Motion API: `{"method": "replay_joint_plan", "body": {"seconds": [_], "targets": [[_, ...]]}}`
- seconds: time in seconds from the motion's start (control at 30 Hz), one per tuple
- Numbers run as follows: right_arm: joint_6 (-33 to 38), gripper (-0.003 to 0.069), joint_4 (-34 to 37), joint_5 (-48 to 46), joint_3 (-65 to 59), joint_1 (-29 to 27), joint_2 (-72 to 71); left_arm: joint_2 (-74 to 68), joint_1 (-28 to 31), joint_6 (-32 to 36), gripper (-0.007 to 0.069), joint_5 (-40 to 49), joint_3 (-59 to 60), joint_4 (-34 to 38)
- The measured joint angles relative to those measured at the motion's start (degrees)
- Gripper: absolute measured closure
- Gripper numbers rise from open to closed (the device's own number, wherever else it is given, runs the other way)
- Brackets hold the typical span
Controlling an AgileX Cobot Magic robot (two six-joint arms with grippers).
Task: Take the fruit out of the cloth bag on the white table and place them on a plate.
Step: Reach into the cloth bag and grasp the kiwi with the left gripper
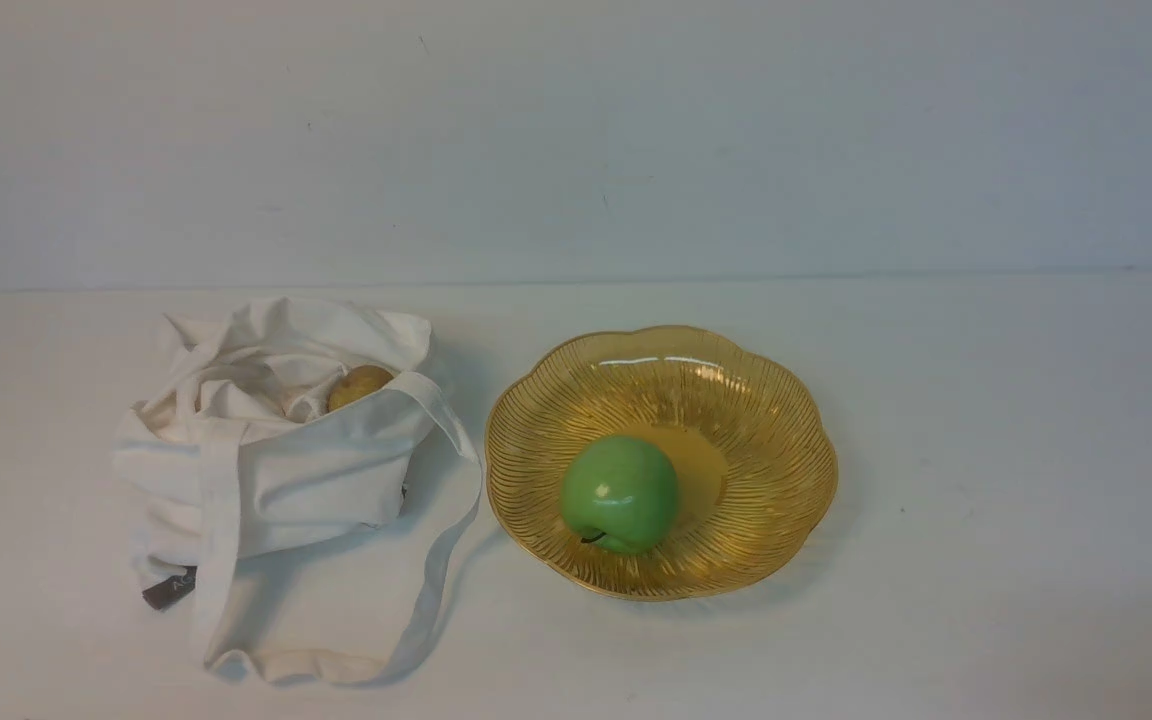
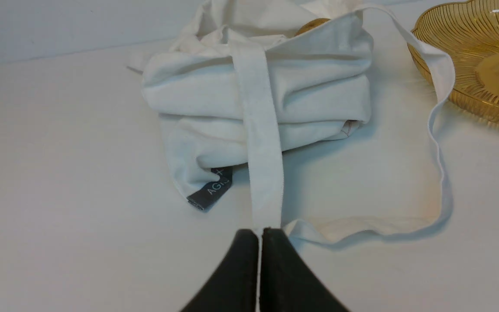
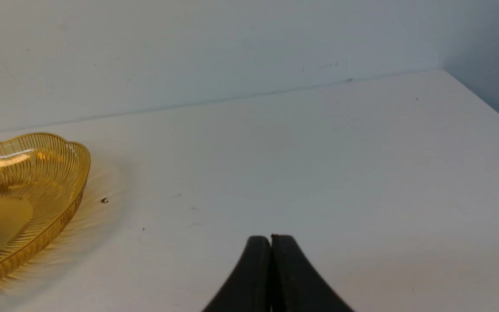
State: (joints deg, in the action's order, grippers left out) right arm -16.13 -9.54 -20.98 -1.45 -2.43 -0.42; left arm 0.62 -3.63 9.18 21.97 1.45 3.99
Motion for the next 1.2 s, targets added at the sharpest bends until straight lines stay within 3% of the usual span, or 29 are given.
{"method": "replay_joint_plan", "body": {"seconds": [1.0, 1.1, 1.2], "targets": [[0.05, 0.0674, 0.00, 0.00, 0.00, 0.00, 0.00, 0.00, 0.00, 0.05, 0.0632, -0.07, 0.00, 0.00], [0.05, 0.0674, 0.00, 0.00, 0.00, 0.00, 0.00, 0.00, 0.00, -0.08, 0.0632, -0.99, 0.02, 1.87], [0.05, 0.0674, 0.00, 0.00, 0.00, 0.00, 0.00, 0.00, 0.00, -1.74, 0.0632, -3.46, 0.13, 8.52]]}}
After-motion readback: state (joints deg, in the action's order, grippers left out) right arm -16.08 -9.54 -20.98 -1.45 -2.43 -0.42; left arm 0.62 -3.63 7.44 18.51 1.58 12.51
